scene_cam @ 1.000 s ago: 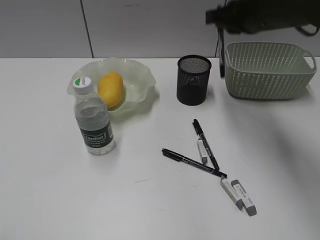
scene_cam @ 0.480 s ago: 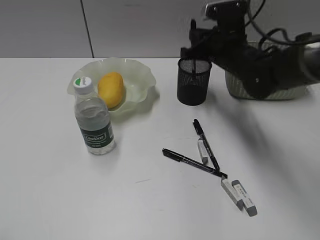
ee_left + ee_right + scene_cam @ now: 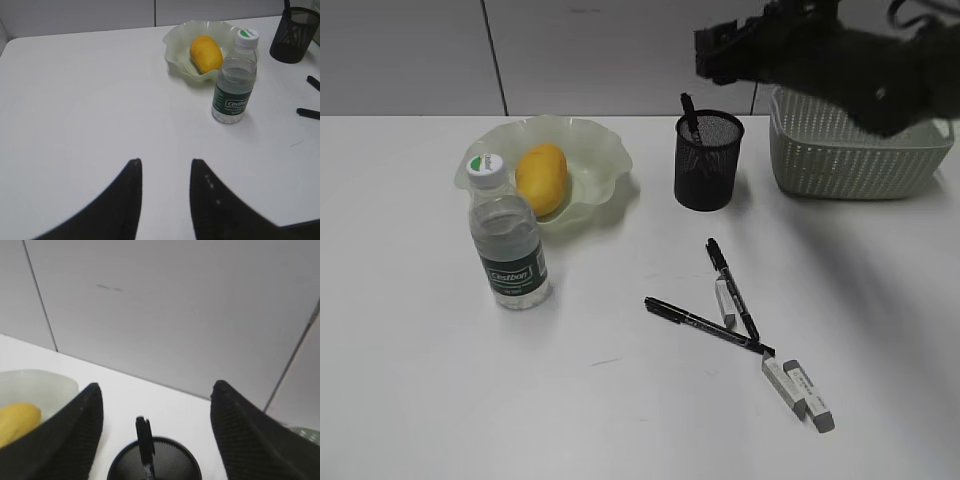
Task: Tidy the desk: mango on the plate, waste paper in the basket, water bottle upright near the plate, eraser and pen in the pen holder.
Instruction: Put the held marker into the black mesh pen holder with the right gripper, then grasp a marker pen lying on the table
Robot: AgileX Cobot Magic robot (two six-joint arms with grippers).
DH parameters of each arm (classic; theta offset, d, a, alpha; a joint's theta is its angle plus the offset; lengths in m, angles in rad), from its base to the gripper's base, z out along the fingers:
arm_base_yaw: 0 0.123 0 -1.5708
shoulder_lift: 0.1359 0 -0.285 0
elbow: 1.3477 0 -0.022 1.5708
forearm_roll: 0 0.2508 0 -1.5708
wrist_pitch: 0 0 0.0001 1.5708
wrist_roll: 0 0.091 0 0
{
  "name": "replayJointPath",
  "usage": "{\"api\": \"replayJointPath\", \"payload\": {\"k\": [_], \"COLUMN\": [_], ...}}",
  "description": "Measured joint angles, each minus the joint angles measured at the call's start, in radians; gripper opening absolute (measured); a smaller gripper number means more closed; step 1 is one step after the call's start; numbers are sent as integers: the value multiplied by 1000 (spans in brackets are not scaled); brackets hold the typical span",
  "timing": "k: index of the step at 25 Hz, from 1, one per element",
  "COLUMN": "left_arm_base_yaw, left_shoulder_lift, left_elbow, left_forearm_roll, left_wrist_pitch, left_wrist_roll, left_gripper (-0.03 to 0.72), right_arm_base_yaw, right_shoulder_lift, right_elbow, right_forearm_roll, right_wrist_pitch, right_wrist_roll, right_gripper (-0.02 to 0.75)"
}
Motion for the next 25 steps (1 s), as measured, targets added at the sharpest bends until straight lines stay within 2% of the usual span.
{"api": "replayJointPath", "payload": {"k": [2,5,8,12,15,17,21,25], "left_arm_base_yaw": [0,0,0,0,0,0,0,0], "left_shoulder_lift": [0,0,0,0,0,0,46,195], "left_elbow": [0,0,0,0,0,0,0,-20], "left_forearm_roll": [0,0,0,0,0,0,-1,-50], "left_wrist_pitch": [0,0,0,0,0,0,-4,-40], "left_wrist_roll": [0,0,0,0,0,0,15,102], "left_gripper": [244,239,238,238,238,238,238,238], "right_arm_base_yaw": [0,0,0,0,0,0,0,0], "right_shoulder_lift": [-137,-332,-529,-819,-1062,-1249,-1553,-1782], "right_elbow": [-1,9,81,229,339,411,520,597], "right_forearm_roll": [-7,-37,-62,-68,-69,-69,-66,-65], "right_wrist_pitch": [238,647,986,1338,1497,1546,1562,1523], "right_wrist_roll": [-1,-3,-2,41,66,70,72,72], "right_gripper": [505,425,350,317,313,310,310,310]}}
